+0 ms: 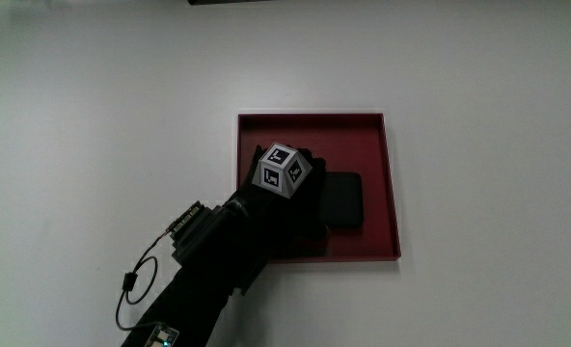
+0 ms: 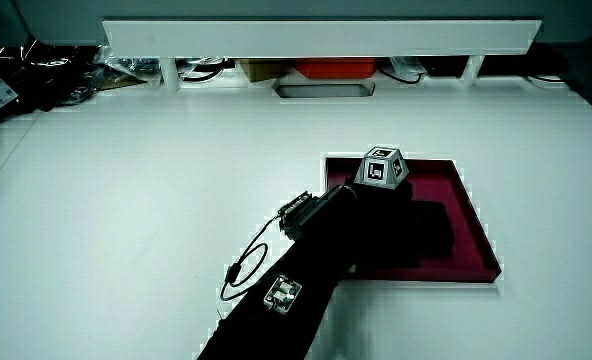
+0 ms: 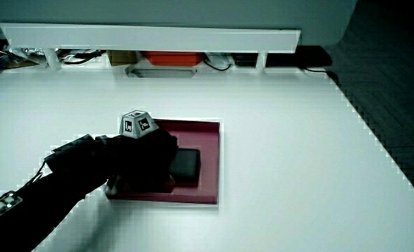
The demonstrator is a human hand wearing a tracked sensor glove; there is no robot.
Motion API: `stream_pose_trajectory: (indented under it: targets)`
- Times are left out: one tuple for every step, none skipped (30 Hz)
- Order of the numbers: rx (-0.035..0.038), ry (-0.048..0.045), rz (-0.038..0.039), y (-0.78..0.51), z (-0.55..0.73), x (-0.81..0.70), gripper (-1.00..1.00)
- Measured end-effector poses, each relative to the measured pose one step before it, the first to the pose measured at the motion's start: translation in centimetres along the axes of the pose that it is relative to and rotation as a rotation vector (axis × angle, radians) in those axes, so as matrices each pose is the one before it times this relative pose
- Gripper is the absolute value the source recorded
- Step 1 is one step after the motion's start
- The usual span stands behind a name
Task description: Place battery into plate
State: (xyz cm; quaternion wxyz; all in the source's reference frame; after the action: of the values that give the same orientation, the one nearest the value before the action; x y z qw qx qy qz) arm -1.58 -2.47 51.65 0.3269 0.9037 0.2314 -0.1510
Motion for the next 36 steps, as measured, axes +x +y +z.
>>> stream_pose_trajectory:
  targets:
    - [0.01401,-0.00722,0.00308,-0.025,-0.081,-0.022,0.0]
    - [0.00518,0.00645,-0.00716,0.044,-0.025,0.02,0.0]
    - [-0.00418,-0.00793,0.0022,-0.045,0.043,0.012,0.0]
    - [-0.0123,-0.00048,0.00771,-0.045,0.019,-0.027,0.0]
    - [0.0028,0.00791,-0.00629,0.045,-0.084,0.005,-0.04]
    - [-0.00741,-0.00298,0.00081,0.021,-0.122,-0.028,-0.09]
    - [-0.00323,-0.00513,0.00676,0.013,-0.065,-0.066,-0.13]
    - [0.00351,0.00092,-0.00268,-0.033,0.006,0.0,-0.17]
    - [-0.00383,-0.0057,0.0017,-0.014,-0.013,0.018,-0.22]
    - [0.00551,0.01424,-0.00116,-0.013,-0.022,0.055,-0.26]
    - [-0.00318,-0.0059,0.00032,0.024,-0.132,-0.076,-0.3]
    - [-0.00589,0.00295,0.00169,-0.11,0.112,0.064,-0.35]
    - [-0.00338,-0.00035,0.0091,0.011,-0.103,-0.007,-0.39]
    - [-0.00069,0.00241,0.00016,0.101,-0.168,-0.02,-0.43]
    - [-0.00589,0.00207,0.00367,0.037,-0.092,-0.016,-0.48]
    - [-0.00615,0.00341,-0.00518,-0.12,0.13,0.066,-0.52]
    - [-0.00129,-0.00858,0.00295,0.101,-0.227,-0.118,-0.57]
    - [-0.00459,-0.00433,0.00318,-0.119,0.105,0.075,-0.61]
    - [0.00717,0.01483,-0.0055,-0.131,0.136,0.08,-0.65]
    - [-0.01485,-0.00951,0.01277,-0.222,0.17,0.026,-0.7]
    - [-0.00588,-0.00004,-0.00398,0.121,-0.216,-0.266,-0.74]
    - [0.00529,-0.02205,-0.00308,-0.051,-0.026,-0.338,-0.78]
    - [-0.0075,-0.0367,-0.00367,-0.011,0.057,-0.425,-0.83]
    - [0.00237,-0.01958,0.00009,-0.541,0.642,0.056,-0.87]
    - [0.01288,0.01224,-0.00275,-0.421,0.543,0.08,-0.91]
    - [0.0145,0.00974,-0.02053,-0.427,0.587,0.019,-0.96]
    - [0.01494,-0.01944,-0.02722,-0.316,0.342,-0.324,-1.0]
    - [0.01843,0.00438,-0.00807,-0.826,0.936,0.145,-1.0]
    - [0.00176,-0.00893,-0.00576,-0.641,0.521,-0.125,-1.0]
    - [0.01108,0.00292,-0.02302,-0.43,0.263,-0.415,-1.0]
    - [-0.01861,-0.02021,0.01006,-0.721,0.72,-0.082,-1.0]
    - [0.00026,0.00956,0.00696,-0.826,0.677,0.062,-1.0]
    - [0.00749,0.01152,-0.00366,-0.614,0.319,-0.304,-1.0]
    - [0.00085,-0.01332,-0.00563,-0.486,0.096,-0.601,-1.0]
    - [0.01238,-0.03102,0.00549,-0.659,0.181,-0.534,-1.0]
    - [0.00765,0.01283,0.00352,-0.881,0.569,-0.131,-1.0]
